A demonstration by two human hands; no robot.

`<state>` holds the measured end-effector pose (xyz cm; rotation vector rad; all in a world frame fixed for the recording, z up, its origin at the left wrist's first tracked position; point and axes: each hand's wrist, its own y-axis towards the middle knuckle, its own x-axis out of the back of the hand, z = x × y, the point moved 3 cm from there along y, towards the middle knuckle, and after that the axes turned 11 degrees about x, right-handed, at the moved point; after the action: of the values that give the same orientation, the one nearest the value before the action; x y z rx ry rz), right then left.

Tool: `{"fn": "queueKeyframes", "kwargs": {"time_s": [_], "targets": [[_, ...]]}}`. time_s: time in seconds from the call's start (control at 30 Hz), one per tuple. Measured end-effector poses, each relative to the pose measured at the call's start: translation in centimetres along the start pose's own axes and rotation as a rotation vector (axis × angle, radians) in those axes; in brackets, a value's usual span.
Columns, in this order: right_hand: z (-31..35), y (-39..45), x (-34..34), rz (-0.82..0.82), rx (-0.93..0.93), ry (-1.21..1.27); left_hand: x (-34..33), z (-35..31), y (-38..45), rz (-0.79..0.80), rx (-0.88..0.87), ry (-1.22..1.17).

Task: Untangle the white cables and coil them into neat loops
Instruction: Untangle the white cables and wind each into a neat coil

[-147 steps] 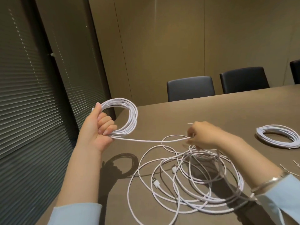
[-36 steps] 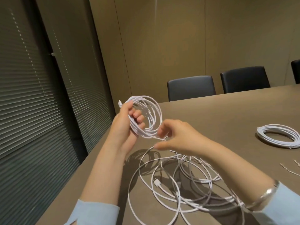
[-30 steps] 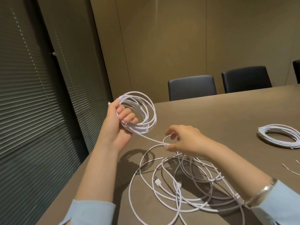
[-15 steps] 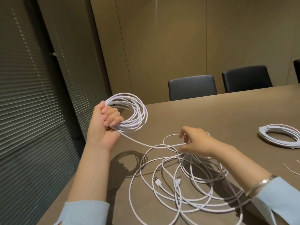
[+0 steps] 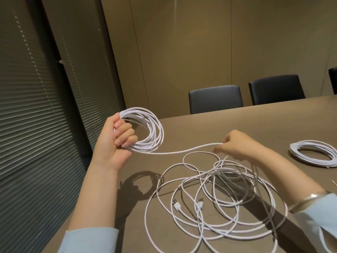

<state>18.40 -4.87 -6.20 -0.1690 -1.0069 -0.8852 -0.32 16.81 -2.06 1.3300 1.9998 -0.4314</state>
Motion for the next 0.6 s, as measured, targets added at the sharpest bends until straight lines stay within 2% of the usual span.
{"fn": "queueKeyframes", "kwargs": {"time_s": [0.07, 0.13, 0.23, 0.43, 0.6], "targets": [[0.1, -0.5, 0.8, 0.084, -0.041, 0.362, 0.0, 0.2, 0.2, -0.004, 0.029, 0.054], [0.8, -0.7, 1.3, 0.120, -0.048, 0.600, -0.2, 0.6, 0.5, -0.025, 0.044, 0.125], [2.9, -0.8, 1.5, 0.021, -0.013, 0.847, -0.7, 1.6, 0.8, -0.042, 0.071, 0.232], [7.0, -1.4, 0.4, -0.111, 0.077, 1.048, -2.2, 4.3, 1.2, -0.030, 0.180, 0.349], [9.0, -2.3, -0.7, -0.035, 0.267, 1.047, -4.0, 6.2, 1.0, 0.006, 0.198, 0.440]]}}
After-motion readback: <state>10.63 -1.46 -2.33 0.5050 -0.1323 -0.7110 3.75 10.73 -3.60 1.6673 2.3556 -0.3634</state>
